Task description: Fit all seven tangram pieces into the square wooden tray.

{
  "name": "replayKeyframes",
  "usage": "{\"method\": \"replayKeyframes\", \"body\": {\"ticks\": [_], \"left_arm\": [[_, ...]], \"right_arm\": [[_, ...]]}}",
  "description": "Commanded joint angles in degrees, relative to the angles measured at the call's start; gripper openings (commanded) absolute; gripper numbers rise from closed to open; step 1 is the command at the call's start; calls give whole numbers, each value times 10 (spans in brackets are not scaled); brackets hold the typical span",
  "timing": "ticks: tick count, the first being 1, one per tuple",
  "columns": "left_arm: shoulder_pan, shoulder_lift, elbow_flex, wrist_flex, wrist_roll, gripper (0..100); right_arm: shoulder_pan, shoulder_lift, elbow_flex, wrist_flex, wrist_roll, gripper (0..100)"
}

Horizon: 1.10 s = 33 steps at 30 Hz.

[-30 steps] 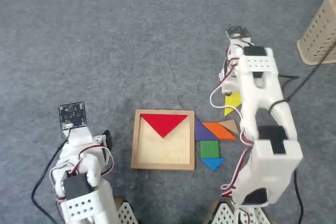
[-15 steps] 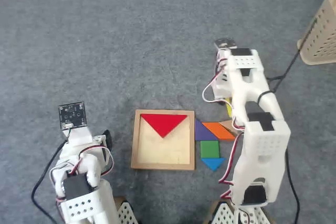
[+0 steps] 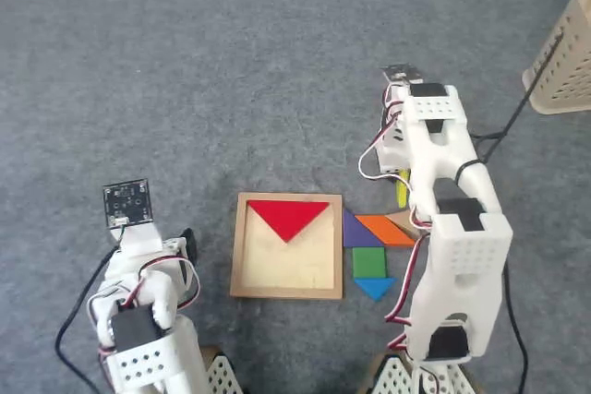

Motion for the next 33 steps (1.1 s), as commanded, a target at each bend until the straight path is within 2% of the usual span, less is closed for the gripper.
{"method": "replayKeyframes", "body": {"ticks": [1, 10, 13, 16, 19, 25, 29, 33], "left_arm": [[3, -8, -7, 3, -3, 216], [3, -8, -7, 3, -3, 216], [3, -8, -7, 3, -3, 216], [3, -8, -7, 3, -3, 216], [3, -8, -7, 3, -3, 216], [3, -8, -7, 3, -3, 216], [3, -8, -7, 3, -3, 216], [3, -8, -7, 3, -3, 216]], "right_arm": [[-4, -73, 7, 6, 11, 6], [-50, -327, 222, -74, 11, 6], [-95, -412, 287, -79, 7, 6], [-160, -458, 328, -81, -31, 6], [-242, -452, 335, -93, -75, 7], [-382, -389, 335, -195, -142, 7], [-433, -364, 333, -194, -175, 7], [-444, -364, 332, -200, -200, 6]]}}
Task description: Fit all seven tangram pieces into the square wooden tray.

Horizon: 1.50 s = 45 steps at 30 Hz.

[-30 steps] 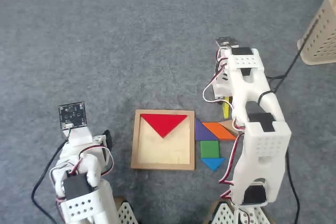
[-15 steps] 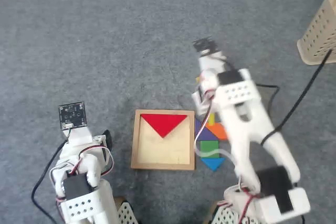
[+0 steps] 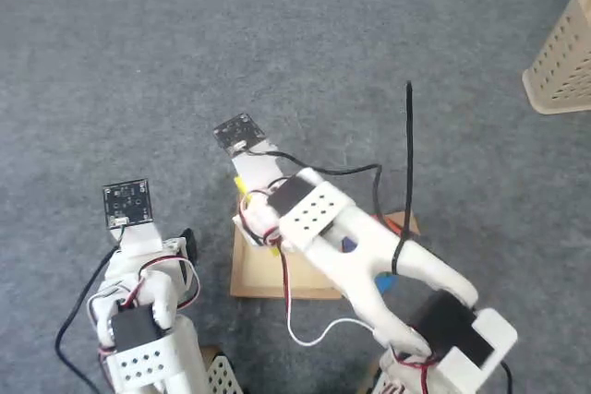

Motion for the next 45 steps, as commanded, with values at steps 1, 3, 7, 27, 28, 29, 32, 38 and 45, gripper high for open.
{"method": "replayKeyframes", "body": {"ticks": [1, 3, 7, 27, 28, 29, 32, 38, 45], "left_arm": [[3, -8, -7, 3, -3, 216], [3, -8, -7, 3, -3, 216], [3, -8, -7, 3, -3, 216], [3, -8, -7, 3, -3, 216], [3, -8, -7, 3, -3, 216], [3, -8, -7, 3, -3, 216], [3, -8, -7, 3, -3, 216], [3, -8, -7, 3, -3, 216], [3, -8, -7, 3, -3, 216]], "right_arm": [[-13, -10, -8, -16, -40, 6], [-13, -9, -8, -17, -62, 7], [-15, -6, -4, -44, -111, 11], [-15, -5, 51, -101, -208, 47], [-19, -5, 55, -97, -209, 55], [-25, -5, 57, -96, -209, 59], [-57, -5, 64, -97, -208, 61], [-82, -4, 69, -97, -204, 64], [-82, -4, 70, -97, -204, 64]]}}
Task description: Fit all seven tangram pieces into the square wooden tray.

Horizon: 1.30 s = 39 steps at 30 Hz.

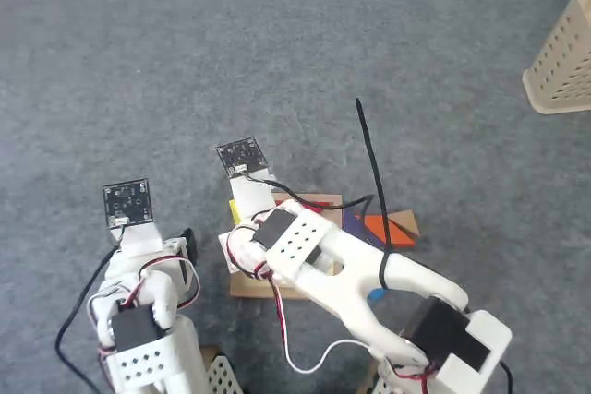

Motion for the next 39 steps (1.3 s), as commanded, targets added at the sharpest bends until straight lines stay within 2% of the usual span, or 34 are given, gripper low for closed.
{"method": "replayKeyframes", "body": {"ticks": [1, 6, 14, 21, 29, 37, 39], "left_arm": [[2, -8, -7, 3, -3, 216], [2, -8, -7, 3, -3, 216], [2, -8, -7, 3, -3, 216], [2, -8, -7, 3, -3, 216], [2, -8, -7, 3, -3, 216], [2, -8, -7, 3, -3, 216], [2, -8, -7, 3, -3, 216]], "right_arm": [[-7, -5, -4, -7, -2, 64], [-4, -5, -4, -7, -1, 73], [-4, -5, 6, -2, -1, 214], [22, -11, 5, 2, -1, 213], [44, -13, -24, 52, -1, 213], [46, -95, -17, 92, 0, 213], [46, -116, 9, 74, 20, 213]]}}
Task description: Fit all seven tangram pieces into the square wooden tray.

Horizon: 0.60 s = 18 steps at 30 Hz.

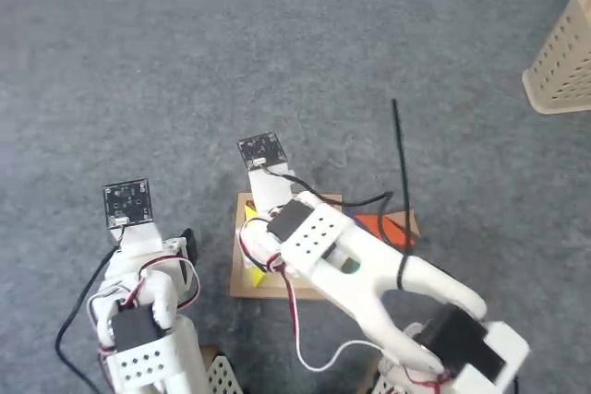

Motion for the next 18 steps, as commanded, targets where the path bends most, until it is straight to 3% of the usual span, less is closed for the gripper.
{"method": "replayKeyframes", "body": {"ticks": [1, 10, 14, 18], "left_arm": [[1, -8, -7, 3, -3, 216], [1, -8, -7, 3, -3, 216], [1, -8, -7, 3, -3, 216], [1, -8, -7, 3, -3, 216]], "right_arm": [[12, -76, 15, -23, 33, 213], [12, -95, 112, -166, 106, 213], [12, -95, 116, -173, 110, 203], [8, -95, 116, -175, 118, 126]]}}
